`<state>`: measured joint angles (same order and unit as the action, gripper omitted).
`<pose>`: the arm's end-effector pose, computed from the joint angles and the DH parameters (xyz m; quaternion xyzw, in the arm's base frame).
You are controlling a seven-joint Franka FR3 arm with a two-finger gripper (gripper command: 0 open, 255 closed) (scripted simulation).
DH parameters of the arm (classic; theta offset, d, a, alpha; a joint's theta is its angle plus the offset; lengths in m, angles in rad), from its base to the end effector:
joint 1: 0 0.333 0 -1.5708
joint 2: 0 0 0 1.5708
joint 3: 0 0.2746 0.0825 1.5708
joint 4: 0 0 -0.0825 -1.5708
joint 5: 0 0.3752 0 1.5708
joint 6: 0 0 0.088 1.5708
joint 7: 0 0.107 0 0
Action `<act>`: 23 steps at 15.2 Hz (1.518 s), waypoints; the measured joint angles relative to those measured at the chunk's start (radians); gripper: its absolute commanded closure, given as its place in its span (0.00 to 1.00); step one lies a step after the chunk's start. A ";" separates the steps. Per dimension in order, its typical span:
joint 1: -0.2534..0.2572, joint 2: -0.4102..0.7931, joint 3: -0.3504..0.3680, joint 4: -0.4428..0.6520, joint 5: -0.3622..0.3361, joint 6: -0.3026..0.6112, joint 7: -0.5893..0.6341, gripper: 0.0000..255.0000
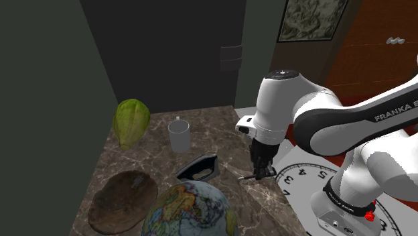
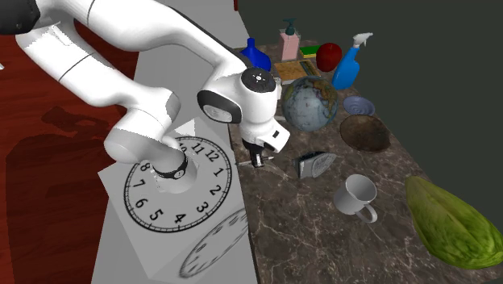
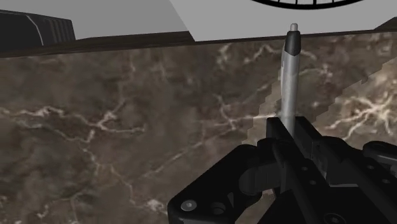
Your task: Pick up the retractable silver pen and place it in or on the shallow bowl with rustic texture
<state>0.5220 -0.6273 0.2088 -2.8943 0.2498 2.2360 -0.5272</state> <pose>0.2520 0.2153 0.3133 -0.8625 -0.5046 0.0186 0.0344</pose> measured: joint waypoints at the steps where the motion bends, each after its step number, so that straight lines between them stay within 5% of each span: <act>1: 0.000 -0.011 -0.001 0.005 -0.002 -0.017 0.002 1.00; 23: -0.016 -0.135 -0.036 0.227 -0.049 -0.361 0.034 1.00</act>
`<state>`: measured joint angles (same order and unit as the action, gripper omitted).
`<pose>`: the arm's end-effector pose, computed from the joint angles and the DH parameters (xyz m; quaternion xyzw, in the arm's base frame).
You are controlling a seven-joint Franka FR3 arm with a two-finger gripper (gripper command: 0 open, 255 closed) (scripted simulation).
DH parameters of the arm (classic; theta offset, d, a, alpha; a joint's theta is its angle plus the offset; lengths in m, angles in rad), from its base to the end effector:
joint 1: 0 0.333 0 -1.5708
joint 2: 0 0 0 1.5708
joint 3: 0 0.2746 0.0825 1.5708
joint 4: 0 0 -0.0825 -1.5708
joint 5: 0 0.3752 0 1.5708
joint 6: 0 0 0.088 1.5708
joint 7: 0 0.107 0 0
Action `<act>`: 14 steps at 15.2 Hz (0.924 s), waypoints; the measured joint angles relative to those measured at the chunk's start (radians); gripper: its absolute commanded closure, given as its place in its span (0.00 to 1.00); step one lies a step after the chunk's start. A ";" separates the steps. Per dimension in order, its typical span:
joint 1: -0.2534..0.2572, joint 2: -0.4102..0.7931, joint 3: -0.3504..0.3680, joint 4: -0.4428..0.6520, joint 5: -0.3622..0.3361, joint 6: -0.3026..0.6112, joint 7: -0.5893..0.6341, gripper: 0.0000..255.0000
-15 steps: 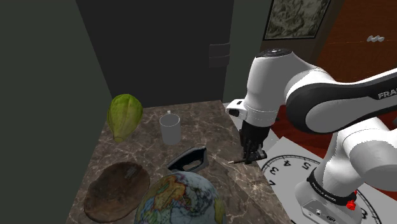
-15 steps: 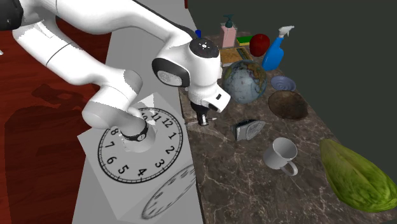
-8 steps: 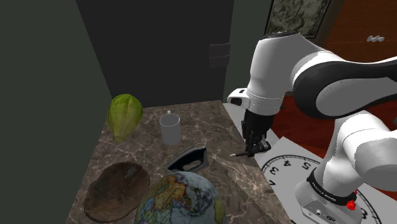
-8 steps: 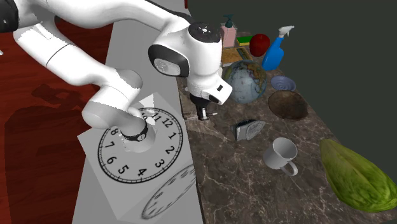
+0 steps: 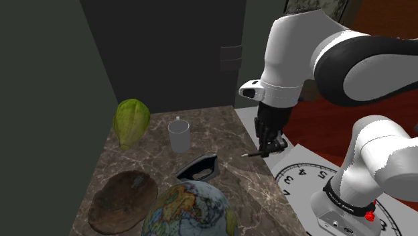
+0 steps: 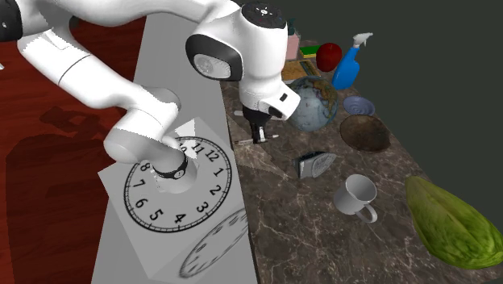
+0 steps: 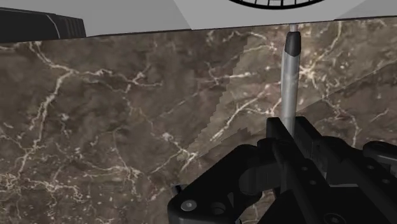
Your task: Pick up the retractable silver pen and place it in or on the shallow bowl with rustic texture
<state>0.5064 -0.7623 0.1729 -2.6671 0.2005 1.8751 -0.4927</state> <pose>0.2565 0.2211 0.4304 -0.8624 -0.5047 0.0190 0.0343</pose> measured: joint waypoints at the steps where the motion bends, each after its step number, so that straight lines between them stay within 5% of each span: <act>1: 0.002 0.035 0.012 0.022 0.005 0.015 0.010 1.00; 14: -0.010 0.558 0.158 0.465 -0.045 0.110 0.188 1.00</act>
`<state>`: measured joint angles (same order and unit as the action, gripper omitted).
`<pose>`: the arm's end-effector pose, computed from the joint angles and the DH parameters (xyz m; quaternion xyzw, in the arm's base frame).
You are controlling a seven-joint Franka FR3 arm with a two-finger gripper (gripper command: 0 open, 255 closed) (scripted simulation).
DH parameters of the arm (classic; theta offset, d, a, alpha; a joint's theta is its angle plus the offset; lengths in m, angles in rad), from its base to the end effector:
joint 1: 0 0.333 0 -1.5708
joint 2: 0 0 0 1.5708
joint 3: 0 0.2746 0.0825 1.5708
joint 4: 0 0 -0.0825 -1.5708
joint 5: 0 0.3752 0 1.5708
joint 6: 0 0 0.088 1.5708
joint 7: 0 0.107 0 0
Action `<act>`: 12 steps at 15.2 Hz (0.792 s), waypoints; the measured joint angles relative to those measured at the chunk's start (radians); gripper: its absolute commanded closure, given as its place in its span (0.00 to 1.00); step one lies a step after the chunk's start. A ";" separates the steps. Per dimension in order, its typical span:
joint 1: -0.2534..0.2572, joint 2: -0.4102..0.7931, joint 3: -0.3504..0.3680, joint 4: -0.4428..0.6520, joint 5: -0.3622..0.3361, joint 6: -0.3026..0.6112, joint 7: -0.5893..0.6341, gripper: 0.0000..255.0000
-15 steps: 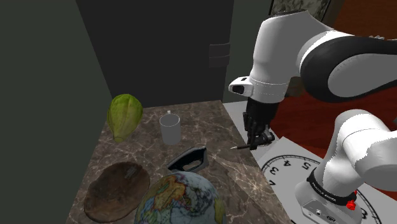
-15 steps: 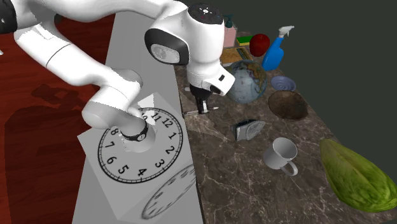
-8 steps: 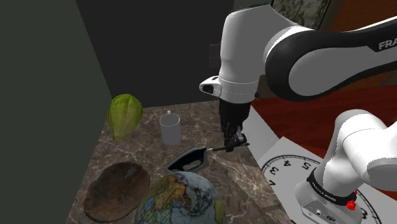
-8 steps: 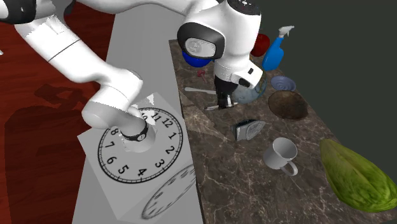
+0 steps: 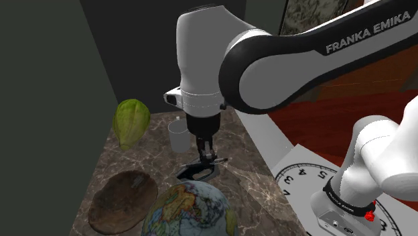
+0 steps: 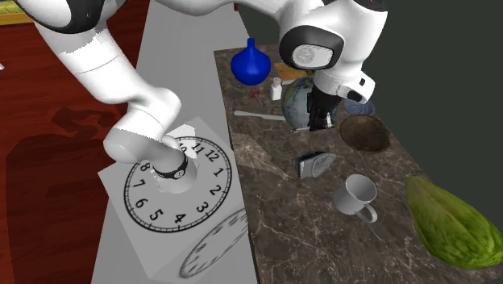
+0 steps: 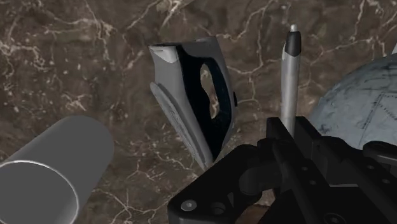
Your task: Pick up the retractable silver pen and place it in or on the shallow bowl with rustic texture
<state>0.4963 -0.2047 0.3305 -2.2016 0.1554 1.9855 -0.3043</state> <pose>0.3218 0.3683 0.4253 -0.8622 -0.5051 0.0193 0.0340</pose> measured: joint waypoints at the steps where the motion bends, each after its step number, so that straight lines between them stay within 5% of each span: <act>1: -0.002 0.041 0.005 0.044 -0.014 -0.004 0.011 1.00; 12: 0.072 0.499 0.054 0.596 -0.187 -0.114 0.191 1.00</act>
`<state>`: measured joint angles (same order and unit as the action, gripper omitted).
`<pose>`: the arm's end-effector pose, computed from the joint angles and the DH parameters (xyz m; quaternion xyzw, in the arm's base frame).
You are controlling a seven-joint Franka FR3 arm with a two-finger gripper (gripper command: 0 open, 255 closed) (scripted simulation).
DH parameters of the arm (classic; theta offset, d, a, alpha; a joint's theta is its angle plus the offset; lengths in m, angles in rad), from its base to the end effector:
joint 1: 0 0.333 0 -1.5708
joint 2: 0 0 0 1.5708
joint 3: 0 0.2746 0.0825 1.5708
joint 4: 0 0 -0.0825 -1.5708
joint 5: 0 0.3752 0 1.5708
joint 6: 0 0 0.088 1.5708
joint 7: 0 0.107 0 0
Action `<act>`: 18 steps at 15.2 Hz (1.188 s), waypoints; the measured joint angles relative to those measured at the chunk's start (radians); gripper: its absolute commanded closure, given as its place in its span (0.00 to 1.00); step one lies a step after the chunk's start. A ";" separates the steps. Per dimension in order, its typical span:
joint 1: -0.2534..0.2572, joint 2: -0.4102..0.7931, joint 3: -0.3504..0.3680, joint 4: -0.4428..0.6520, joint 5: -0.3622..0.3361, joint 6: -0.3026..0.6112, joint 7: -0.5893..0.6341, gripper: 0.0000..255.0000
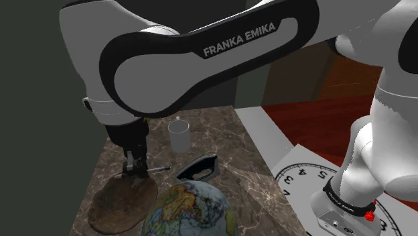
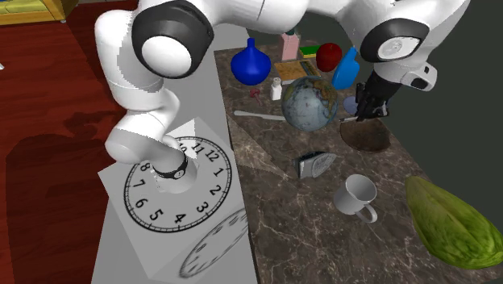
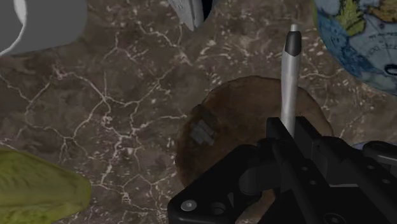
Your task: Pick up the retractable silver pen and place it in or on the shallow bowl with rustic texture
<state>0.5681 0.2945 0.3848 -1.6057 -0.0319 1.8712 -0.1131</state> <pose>0.3794 0.4948 0.4310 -0.8619 -0.5056 0.0195 0.0345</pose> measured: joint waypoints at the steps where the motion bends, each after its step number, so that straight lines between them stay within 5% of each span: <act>1: 0.016 0.052 -0.001 0.071 -0.019 -0.021 0.014 1.00; 6: 0.098 0.272 -0.013 0.394 -0.086 -0.130 0.057 1.00; 18: 0.093 0.310 -0.022 0.298 -0.099 0.002 0.058 1.00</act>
<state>0.6614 0.6050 0.3627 -1.3081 -0.1305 1.8728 -0.0552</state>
